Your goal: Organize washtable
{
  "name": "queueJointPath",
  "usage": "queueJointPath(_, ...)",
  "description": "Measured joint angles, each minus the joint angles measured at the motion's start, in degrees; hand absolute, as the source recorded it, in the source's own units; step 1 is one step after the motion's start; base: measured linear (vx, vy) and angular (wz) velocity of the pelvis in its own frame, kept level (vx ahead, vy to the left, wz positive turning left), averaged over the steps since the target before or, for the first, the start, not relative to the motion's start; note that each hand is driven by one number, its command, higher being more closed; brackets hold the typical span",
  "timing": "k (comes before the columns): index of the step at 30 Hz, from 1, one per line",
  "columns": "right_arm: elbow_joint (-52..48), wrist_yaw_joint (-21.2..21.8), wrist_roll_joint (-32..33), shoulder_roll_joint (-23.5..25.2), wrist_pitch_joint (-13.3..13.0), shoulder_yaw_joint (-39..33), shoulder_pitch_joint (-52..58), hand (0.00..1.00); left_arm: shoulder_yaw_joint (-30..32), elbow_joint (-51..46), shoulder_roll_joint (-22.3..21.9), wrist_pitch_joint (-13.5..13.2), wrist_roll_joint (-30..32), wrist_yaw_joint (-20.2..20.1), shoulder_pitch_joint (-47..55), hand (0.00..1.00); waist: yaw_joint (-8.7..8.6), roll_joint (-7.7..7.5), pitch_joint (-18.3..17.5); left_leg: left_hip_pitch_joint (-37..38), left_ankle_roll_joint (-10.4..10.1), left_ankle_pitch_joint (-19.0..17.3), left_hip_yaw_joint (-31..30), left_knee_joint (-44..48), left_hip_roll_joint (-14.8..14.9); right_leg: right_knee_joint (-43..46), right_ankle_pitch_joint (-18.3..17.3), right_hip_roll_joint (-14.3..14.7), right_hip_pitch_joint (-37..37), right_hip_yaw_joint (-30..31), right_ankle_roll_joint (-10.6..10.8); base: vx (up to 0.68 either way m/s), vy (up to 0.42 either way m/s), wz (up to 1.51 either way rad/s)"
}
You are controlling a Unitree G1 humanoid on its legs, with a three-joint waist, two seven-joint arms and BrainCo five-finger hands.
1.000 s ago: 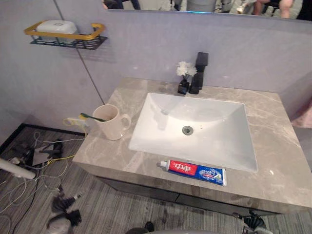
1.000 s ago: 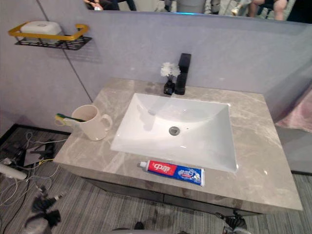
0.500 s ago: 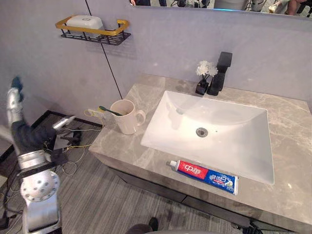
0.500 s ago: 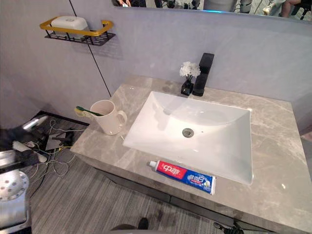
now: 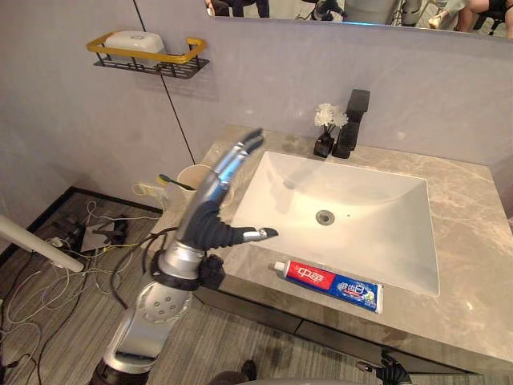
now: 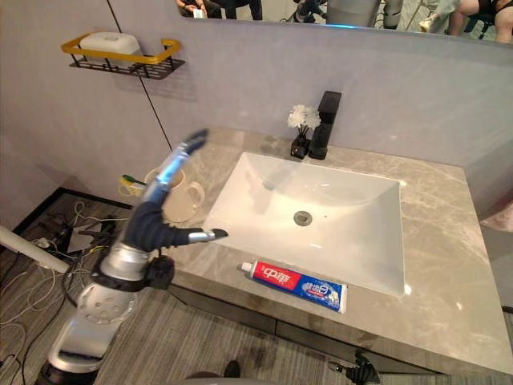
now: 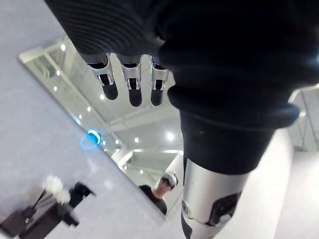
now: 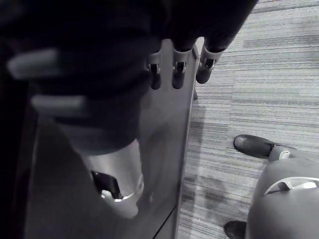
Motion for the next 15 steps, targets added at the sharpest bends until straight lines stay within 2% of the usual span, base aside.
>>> queueJointPath(3, -0.32, 0.05, -0.03, 0.07, 0.0, 0.02, -0.09, 0.0, -3.09, 4.1, -0.15, 0.4, 2.49, -1.27, -1.12, 0.0, -0.12, -0.16, -0.01, 0.04, 0.0, 0.0, 0.33, -0.01, 0.15, 0.0, 0.08, 0.01, -0.15, 0.29, -0.11, -0.01, 0.018, -0.06)
queueJointPath(8, -1.83, 0.03, -0.05, 0.08, 0.05, 0.02, 0.03, 0.0, -4.84, 7.91, -0.51, 0.79, 5.82, -1.4, -2.05, 0.0, -0.32, -0.19, 0.0, 0.03, 0.0, 0.0, 0.84, -0.05, 0.34, 0.48, 0.2, 0.05, -0.78, 1.1, -0.22, -0.02, 0.02, -0.08)
queueJointPath(11, -2.33, 0.02, -0.14, 0.09, 0.05, 0.2, -0.14, 0.0, -6.49, 12.35, -0.4, 1.22, 6.44, -2.47, -3.54, 0.0, -1.34, -0.2, -0.01, 0.7, 0.03, 0.02, 0.83, -0.28, 0.18, 0.07, 0.51, 0.04, -0.47, 1.18, -0.16, -0.03, 0.023, -0.03)
queueJointPath(15, -3.43, -0.02, -0.48, 0.08, 0.03, 0.42, -0.17, 0.0, -8.2, 15.98, -0.34, 1.7, 8.07, -2.54, -4.28, 0.0, -1.56, -0.21, 0.0, 0.79, 0.25, 0.5, 1.29, -1.17, 0.11, -1.8, 1.8, 0.22, -0.24, 1.24, -0.16, -0.01, 0.016, -0.08)
